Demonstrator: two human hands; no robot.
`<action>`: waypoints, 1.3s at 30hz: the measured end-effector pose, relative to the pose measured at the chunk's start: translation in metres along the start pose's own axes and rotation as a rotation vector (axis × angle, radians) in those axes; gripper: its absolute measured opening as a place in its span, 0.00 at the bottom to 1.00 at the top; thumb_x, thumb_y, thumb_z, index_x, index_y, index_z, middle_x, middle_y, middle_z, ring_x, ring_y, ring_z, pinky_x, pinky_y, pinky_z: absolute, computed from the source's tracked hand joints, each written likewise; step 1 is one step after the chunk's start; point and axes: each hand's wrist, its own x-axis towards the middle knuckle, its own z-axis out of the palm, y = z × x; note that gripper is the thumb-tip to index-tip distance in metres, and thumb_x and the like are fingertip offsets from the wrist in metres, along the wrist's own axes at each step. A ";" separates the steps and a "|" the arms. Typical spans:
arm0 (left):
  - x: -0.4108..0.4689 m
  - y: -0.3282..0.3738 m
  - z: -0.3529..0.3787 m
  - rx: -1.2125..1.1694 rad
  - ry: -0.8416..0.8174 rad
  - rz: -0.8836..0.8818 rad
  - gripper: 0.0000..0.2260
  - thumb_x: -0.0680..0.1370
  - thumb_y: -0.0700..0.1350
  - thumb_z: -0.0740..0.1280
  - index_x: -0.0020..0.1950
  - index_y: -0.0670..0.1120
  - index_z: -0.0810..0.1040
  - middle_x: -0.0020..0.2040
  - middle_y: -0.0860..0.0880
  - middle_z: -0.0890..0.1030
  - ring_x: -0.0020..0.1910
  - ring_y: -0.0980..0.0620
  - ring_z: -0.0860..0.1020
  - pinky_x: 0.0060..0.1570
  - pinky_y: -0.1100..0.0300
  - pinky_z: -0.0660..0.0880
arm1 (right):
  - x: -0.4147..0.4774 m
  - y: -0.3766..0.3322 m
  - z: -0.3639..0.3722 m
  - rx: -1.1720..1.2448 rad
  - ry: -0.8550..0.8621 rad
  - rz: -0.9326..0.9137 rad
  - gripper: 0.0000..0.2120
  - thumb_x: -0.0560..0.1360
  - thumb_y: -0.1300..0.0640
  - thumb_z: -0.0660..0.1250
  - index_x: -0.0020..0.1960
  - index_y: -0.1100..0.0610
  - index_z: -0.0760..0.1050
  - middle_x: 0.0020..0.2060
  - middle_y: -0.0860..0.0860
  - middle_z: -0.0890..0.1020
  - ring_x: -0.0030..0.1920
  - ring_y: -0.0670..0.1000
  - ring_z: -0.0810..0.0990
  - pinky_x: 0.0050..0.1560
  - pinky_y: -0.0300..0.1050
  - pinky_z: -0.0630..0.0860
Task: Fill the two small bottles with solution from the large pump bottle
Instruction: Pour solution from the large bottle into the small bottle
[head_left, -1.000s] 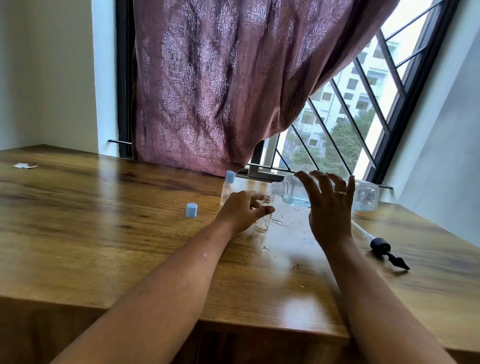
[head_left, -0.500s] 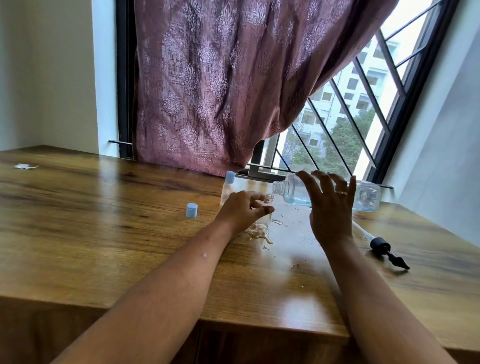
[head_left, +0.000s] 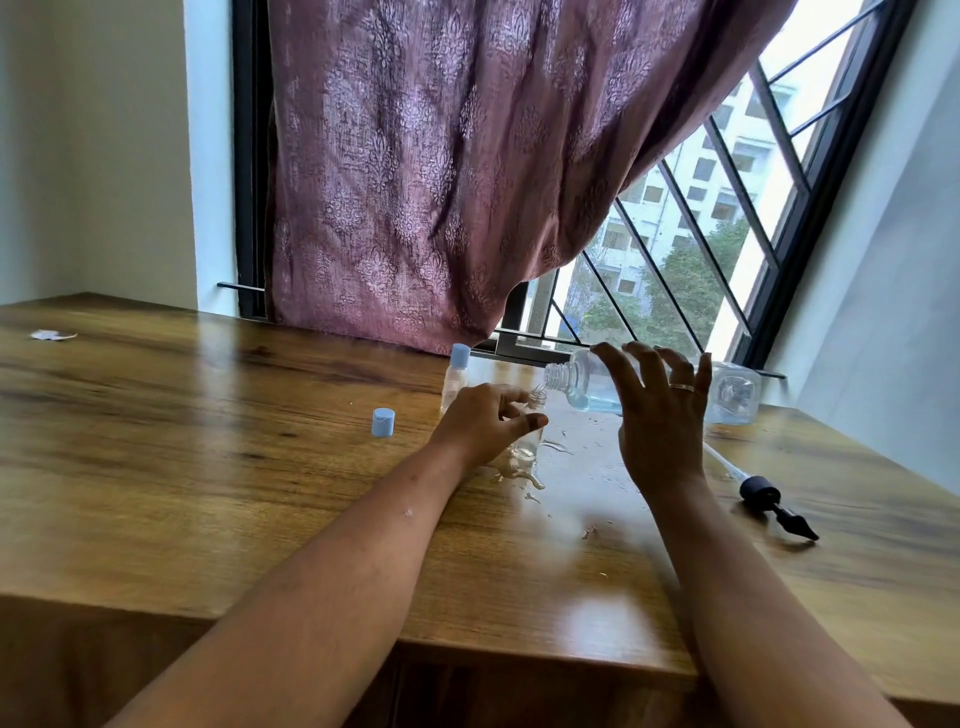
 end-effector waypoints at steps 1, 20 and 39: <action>0.000 0.000 0.000 0.002 -0.001 0.000 0.22 0.73 0.54 0.70 0.63 0.45 0.76 0.53 0.44 0.84 0.51 0.51 0.81 0.52 0.60 0.74 | 0.000 0.000 0.000 0.000 -0.001 0.000 0.38 0.65 0.74 0.53 0.69 0.45 0.62 0.60 0.53 0.76 0.62 0.62 0.72 0.71 0.64 0.50; 0.000 -0.002 0.000 -0.010 0.004 0.016 0.20 0.72 0.54 0.71 0.61 0.45 0.78 0.51 0.45 0.84 0.49 0.52 0.81 0.52 0.59 0.76 | 0.000 -0.001 -0.003 0.010 -0.033 -0.005 0.38 0.66 0.74 0.49 0.69 0.45 0.62 0.61 0.55 0.75 0.63 0.62 0.71 0.71 0.65 0.49; 0.001 -0.003 0.001 0.014 0.027 0.028 0.21 0.72 0.54 0.71 0.62 0.45 0.77 0.52 0.44 0.84 0.51 0.51 0.81 0.51 0.61 0.75 | 0.000 0.000 -0.003 0.018 -0.029 0.009 0.40 0.63 0.75 0.55 0.68 0.45 0.61 0.60 0.54 0.75 0.62 0.62 0.72 0.71 0.63 0.47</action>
